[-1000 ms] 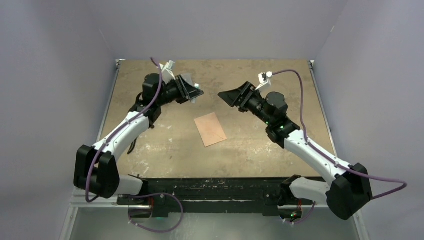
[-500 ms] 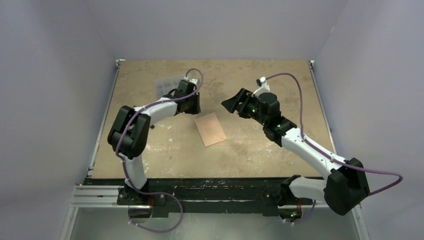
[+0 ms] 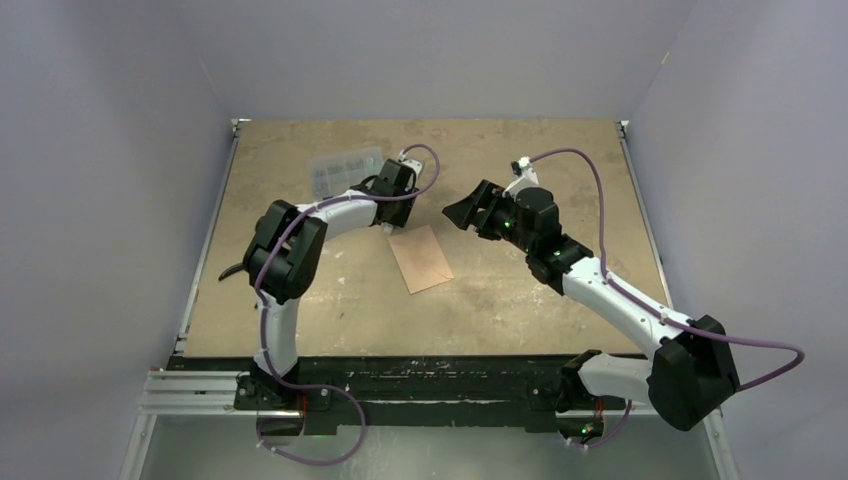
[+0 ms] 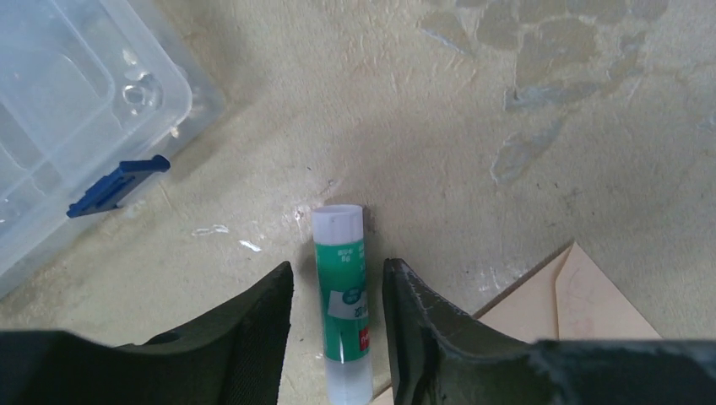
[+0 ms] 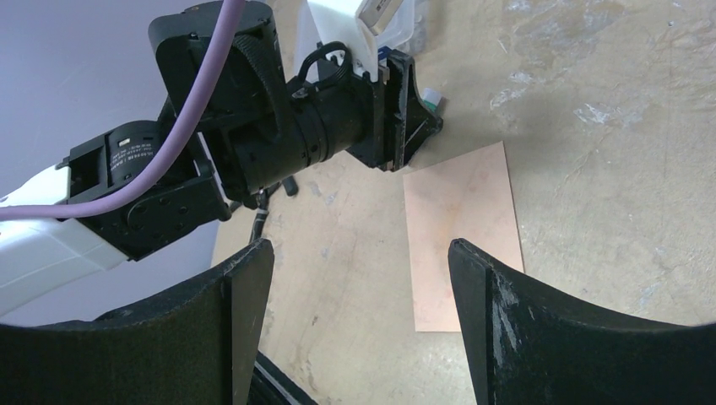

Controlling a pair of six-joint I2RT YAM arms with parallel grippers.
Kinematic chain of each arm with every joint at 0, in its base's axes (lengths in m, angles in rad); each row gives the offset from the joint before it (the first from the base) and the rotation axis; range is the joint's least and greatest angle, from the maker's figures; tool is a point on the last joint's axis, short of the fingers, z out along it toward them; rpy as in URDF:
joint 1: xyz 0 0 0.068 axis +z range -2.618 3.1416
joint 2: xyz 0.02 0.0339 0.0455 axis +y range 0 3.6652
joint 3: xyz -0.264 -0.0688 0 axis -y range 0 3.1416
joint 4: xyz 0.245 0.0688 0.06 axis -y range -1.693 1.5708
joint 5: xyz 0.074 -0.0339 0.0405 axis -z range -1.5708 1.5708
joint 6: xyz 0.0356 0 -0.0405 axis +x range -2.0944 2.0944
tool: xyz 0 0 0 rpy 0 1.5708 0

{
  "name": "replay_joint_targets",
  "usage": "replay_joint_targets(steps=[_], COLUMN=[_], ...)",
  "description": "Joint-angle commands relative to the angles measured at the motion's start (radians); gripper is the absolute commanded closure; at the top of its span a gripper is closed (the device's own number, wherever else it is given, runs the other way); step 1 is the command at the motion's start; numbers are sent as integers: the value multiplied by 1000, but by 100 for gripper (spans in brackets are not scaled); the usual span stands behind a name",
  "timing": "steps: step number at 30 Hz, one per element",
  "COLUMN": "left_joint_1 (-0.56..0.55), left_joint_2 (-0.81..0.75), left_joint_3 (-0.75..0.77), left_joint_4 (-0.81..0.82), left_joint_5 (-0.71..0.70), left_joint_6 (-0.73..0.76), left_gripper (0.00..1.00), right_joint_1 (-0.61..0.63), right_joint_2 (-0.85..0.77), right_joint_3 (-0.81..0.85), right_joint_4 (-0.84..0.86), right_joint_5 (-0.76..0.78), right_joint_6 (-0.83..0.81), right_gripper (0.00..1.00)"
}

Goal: Place the letter into the envelope and seal it

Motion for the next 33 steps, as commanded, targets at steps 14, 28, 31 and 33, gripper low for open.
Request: replay_joint_targets(steps=[14,28,31,33], left_joint_1=[0,0,0,0], left_joint_2=[-127,-817,-995,-1083], left_joint_3=[87,-109,-157,-162], left_joint_4=[-37,-157,-201,-252], left_joint_5=[-41,-236,-322,-370], left_joint_6=[41,-177,-180,-180], left_gripper=[35,8,8,7], right_joint_1=[-6,-9,-9,-9], right_joint_2=[-21,-145,-184,-211], right_joint_3=[19,247,316,363], right_joint_4=[-8,-441,-512,-547], right_joint_5=[-22,616,747,812], right_joint_6=[-33,-279,-316,-336], right_gripper=[21,1,1,1])
